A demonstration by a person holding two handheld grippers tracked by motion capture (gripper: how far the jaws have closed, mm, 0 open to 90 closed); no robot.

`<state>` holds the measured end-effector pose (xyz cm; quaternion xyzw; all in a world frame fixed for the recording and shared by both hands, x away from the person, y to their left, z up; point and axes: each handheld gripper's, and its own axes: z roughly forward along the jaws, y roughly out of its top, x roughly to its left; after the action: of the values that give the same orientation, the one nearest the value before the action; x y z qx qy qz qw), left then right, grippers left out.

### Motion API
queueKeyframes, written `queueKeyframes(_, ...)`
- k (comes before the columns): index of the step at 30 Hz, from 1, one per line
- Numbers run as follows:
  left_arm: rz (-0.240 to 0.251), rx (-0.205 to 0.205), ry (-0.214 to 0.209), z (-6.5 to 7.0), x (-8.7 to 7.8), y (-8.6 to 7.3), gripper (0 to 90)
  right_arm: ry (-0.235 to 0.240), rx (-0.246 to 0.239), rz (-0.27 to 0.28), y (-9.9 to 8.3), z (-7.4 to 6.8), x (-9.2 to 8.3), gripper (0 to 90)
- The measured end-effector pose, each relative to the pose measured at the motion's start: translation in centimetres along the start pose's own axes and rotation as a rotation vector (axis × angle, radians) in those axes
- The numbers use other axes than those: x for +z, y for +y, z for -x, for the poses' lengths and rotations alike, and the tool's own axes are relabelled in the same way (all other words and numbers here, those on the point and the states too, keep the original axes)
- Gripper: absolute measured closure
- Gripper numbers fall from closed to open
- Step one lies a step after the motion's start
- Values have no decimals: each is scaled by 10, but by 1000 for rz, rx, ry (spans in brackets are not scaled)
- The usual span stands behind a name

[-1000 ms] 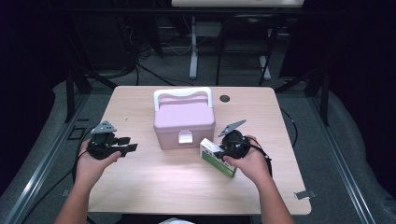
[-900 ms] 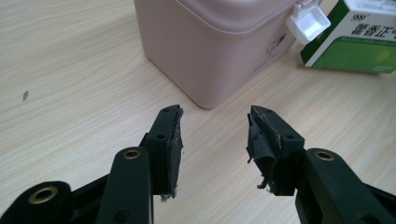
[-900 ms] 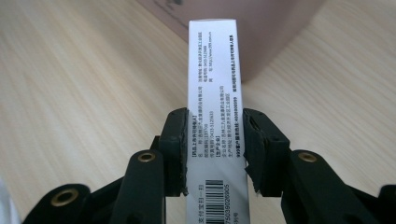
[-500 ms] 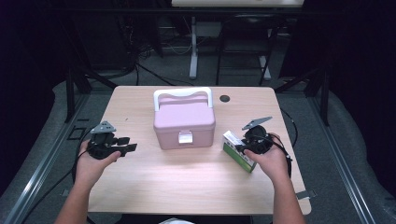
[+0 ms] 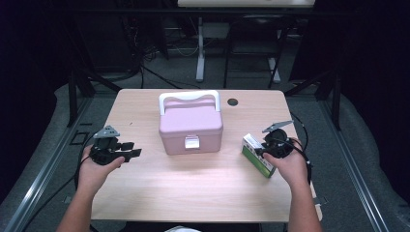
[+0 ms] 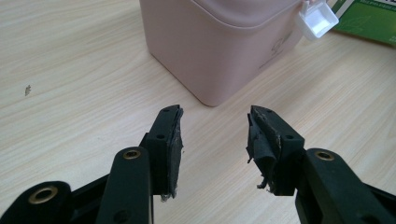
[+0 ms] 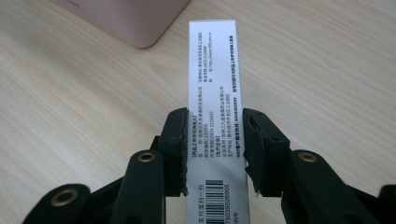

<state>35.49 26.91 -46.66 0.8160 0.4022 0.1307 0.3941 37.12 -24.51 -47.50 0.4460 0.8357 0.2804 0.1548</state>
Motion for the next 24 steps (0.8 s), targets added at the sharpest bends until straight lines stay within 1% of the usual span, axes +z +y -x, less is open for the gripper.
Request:
queueKeyframes(3, 1, -2, 2, 0, 1, 0, 543, -5, 2, -3, -1, 1, 1, 619)
queueKeyframes(4, 1, -3, 3, 0, 1, 0, 543, -7, -4, -14, -1, 2, 2, 619)
queueKeyframes(5, 3, -1, 3, 0, 1, 0, 543, -8, -1, -16, -2, 2, 3, 619)
queueKeyframes(7, 2, 0, 2, 0, 2, 0, 543, 1, 1, -26, -3, 3, 6, 618)
queueKeyframes(9, 3, -3, 3, 0, 2, -1, 543, 0, -4, -31, -3, 4, 7, 617)
queueKeyframes(12, 4, -4, 3, 0, 2, -1, 543, 1, 2, -29, -4, 5, 7, 612)
queueKeyframes(13, 4, -5, 2, 0, 2, -1, 543, 3, 10, -21, -4, 5, 6, 613)
queueKeyframes(14, 1, -4, 3, 0, 1, -1, 543, -4, 13, 2, -3, 5, 2, 616)
queueKeyframes(15, 0, -1, 4, 0, 1, -1, 543, 9, 27, 40, -2, 5, -4, 617)
queueKeyframes(16, -1, -4, 2, 0, 2, -1, 543, 9, 27, 40, -2, 5, -4, 617)
queueKeyframes(17, -4, -3, 2, 0, 2, -1, 544, 10, 27, 53, -1, 4, -7, 620)
queueKeyframes(18, -9, 3, 5, 0, 3, -1, 550, 5, 21, 82, 1, 1, -12, 630)
queueKeyframes(19, -11, 1, 5, 0, 4, -1, 553, -1, 11, 93, 3, -1, -14, 636)
queueKeyframes(20, -11, 1, 5, 0, 4, -1, 556, -1, 11, 93, 3, -1, -14, 636)
queueKeyframes(21, -11, 4, 8, 0, 5, -1, 560, -3, 1, 108, 6, -6, -15, 655)
queueKeyframes(24, -15, 4, 13, 1, 7, -1, 575, 3, -2, 119, 8, -9, -13, 668)
